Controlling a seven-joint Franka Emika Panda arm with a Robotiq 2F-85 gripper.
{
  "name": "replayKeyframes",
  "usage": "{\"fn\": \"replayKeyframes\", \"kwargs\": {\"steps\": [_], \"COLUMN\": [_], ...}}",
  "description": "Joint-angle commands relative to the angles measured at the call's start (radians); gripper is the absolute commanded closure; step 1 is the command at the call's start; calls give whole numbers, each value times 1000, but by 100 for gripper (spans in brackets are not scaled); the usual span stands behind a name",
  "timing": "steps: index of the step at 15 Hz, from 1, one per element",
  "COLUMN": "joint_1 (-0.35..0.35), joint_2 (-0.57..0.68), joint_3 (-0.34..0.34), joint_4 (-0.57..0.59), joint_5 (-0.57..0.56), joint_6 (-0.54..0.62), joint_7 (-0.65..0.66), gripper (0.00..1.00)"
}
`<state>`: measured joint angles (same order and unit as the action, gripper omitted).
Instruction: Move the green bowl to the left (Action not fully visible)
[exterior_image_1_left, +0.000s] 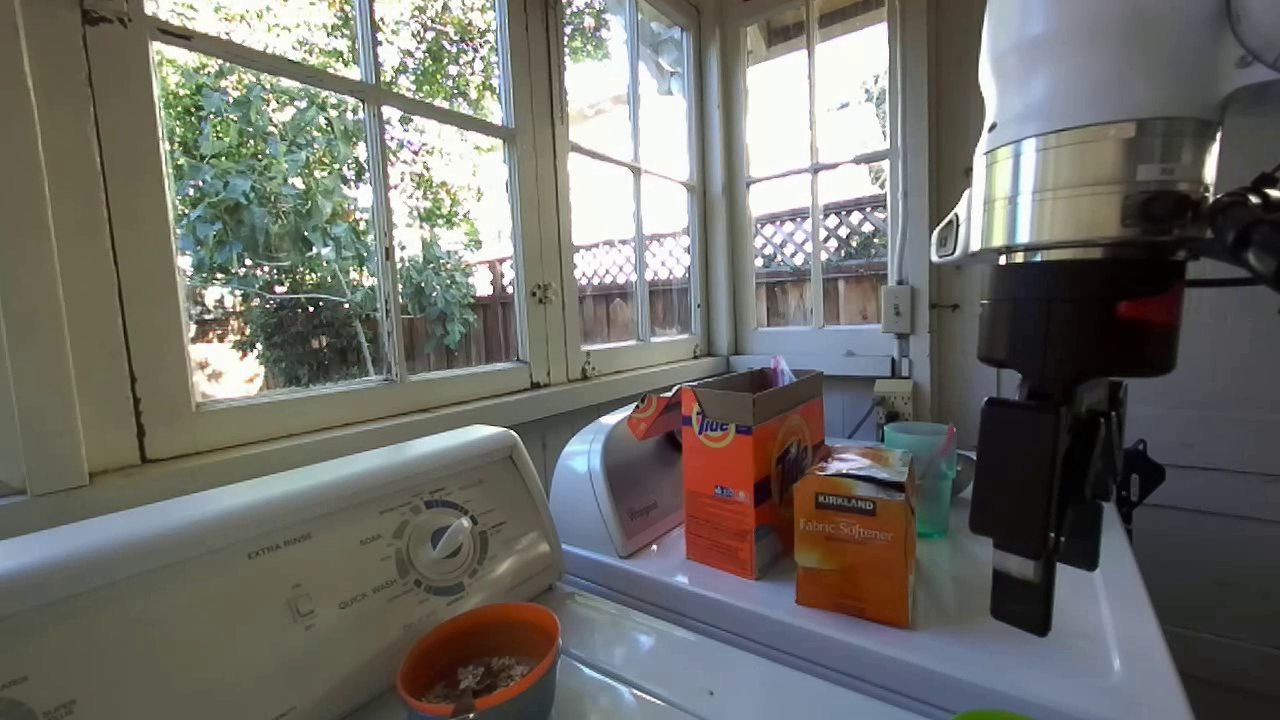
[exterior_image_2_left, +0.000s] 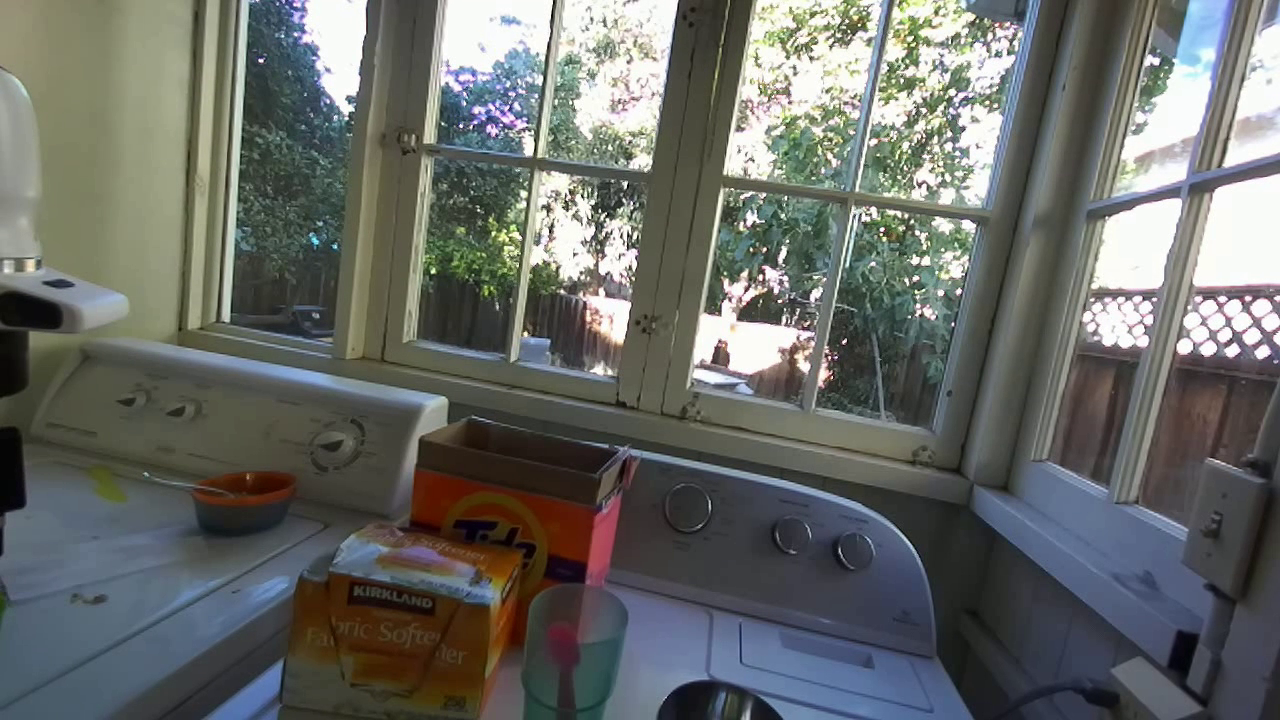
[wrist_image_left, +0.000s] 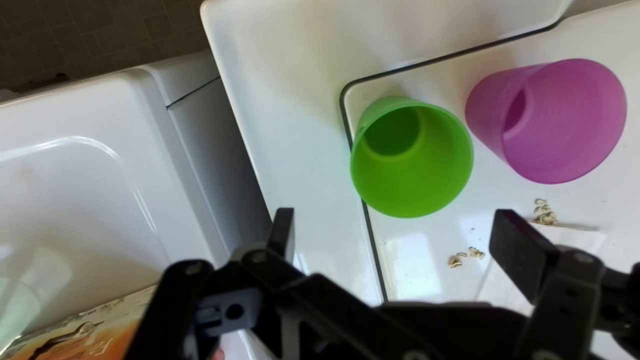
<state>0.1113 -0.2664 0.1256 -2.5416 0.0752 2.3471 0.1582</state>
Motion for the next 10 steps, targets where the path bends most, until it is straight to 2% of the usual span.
{"fn": "replayKeyframes", "kwargs": {"steps": [1,10], "joint_1": [-1,-1], "joint_2": [0,0], "joint_3": [1,1], "joint_4": [1,5], "joint_5": [0,1], "joint_6": [-2,-2], "joint_7": [-1,-1], "gripper": [0,0]}}
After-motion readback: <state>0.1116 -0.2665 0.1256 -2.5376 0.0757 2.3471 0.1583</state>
